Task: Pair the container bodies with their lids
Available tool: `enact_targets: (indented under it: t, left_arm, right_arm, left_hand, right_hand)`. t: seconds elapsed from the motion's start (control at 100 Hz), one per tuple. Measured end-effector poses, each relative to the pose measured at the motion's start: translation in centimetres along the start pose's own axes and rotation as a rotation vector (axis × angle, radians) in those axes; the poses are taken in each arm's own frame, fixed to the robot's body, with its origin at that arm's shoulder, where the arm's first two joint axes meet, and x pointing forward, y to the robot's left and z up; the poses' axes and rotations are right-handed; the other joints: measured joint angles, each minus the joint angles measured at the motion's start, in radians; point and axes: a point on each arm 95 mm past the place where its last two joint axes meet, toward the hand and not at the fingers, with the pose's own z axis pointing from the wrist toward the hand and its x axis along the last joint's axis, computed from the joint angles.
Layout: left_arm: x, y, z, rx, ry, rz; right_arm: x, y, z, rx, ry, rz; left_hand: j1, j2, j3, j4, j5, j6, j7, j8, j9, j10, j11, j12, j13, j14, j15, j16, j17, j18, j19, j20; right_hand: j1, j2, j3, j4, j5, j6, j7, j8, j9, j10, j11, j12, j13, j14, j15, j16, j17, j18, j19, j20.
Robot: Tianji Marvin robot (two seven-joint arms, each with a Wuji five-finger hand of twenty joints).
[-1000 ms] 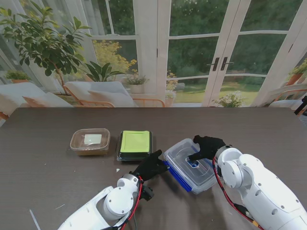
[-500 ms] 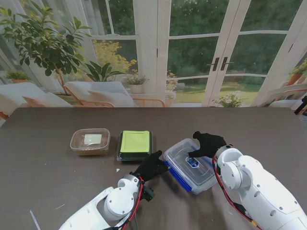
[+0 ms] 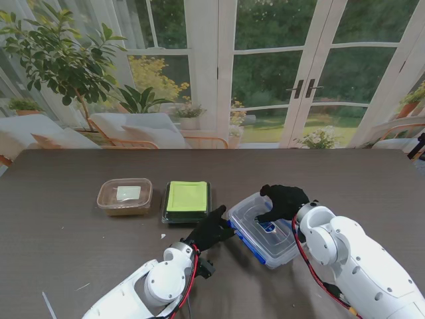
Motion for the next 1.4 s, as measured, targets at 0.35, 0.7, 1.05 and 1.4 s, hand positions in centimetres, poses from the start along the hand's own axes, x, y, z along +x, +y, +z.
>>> enact_targets:
  t: [0.35,0.7,1.05,1.4]
  left_arm:
    - [-0.3,-0.1,0.1,-0.024,0.044,0.080]
    - [-1.3,-0.5,0.4,-0.053,0.098,0.156]
    - [-2.1,-0.4,0.7,-0.070,0.154,0.260]
    - [-2.4,-0.3,1.0,-0.078,0.180,0.312]
  right_arm:
    - [0.1,0.0,0.3,0.001,0.009,0.011]
    - [0.0,0.0,0.6,0.007,0.009,0.024]
    - [-0.1,0.0,0.3,0.021,0.004,0.041]
    - [-0.1,-0.1,0.0,0.031,-0.002,0.057]
  left_hand:
    - [0.033,-0.025,0.038,0.000,0.107,-0.181,0.020,0.009,-0.012,0.011,0.024,0.010,0.000,-0.082,0.013,-0.011,0.013,-0.080,-0.010,-0.029]
    - [0.037,-0.097,0.052,0.000,0.185,-0.316,0.021,0.045,-0.010,-0.040,-0.060,-0.167,-0.027,-0.180,-0.242,-0.210,0.023,-0.181,-0.213,-0.209]
    - [0.000,-0.129,-0.091,-0.001,0.220,-0.423,0.004,0.045,-0.003,-0.068,-0.084,-0.218,-0.048,-0.205,-0.270,-0.239,0.012,-0.210,-0.244,-0.224]
    - [0.001,-0.129,0.049,-0.004,0.251,-0.477,0.000,0.048,0.009,-0.067,-0.074,-0.195,-0.044,-0.205,-0.227,-0.204,0.012,-0.211,-0.221,-0.223]
  right_hand:
    - [0.040,-0.028,-0.003,0.003,0.012,0.016,-0.006,0.005,0.001,0.000,0.002,0.005,0.000,0.000,0.007,0.009,0.000,0.000,0.000,0.001]
    - [0.041,-0.028,-0.003,0.003,0.001,0.019,-0.012,0.012,-0.004,0.001,0.001,0.013,0.000,0.002,0.008,0.009,0.000,0.000,0.000,0.003]
    - [0.051,-0.028,-0.003,0.004,-0.019,0.017,-0.030,0.013,-0.016,0.005,-0.003,0.013,0.000,0.005,0.008,0.010,0.000,0.000,0.000,0.005]
    - [0.053,-0.028,-0.003,0.004,-0.041,0.017,-0.035,0.013,-0.017,0.014,-0.016,0.013,0.000,0.006,0.009,0.010,0.000,0.000,0.000,0.024]
